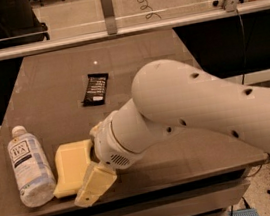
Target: Move sponge near rxbar chocolate
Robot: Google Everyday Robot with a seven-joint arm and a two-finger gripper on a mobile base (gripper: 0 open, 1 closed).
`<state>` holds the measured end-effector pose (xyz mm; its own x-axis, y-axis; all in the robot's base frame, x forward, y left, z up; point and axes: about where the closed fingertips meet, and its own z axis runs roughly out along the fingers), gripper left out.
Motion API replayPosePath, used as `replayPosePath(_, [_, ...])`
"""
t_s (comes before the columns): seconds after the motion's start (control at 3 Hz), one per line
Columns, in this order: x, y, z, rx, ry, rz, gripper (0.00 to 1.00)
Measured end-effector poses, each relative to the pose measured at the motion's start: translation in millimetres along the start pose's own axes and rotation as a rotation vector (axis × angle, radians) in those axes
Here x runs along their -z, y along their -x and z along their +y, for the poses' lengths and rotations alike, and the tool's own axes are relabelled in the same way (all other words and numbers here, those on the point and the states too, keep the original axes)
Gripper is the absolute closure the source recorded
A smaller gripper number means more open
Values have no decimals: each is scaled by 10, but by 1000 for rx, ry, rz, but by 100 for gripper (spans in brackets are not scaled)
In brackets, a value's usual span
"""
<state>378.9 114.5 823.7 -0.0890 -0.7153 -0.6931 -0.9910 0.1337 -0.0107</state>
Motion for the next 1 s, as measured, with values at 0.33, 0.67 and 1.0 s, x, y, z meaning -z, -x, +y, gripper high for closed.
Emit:
replayPosePath(0.33, [-34,-22,30,-22,-2,3,41])
replayPosePath(0.67, [43,-71,-13,-55,-20,0,63])
replayPosePath(1.0, [281,-207,-202,-101,-81,-2,87])
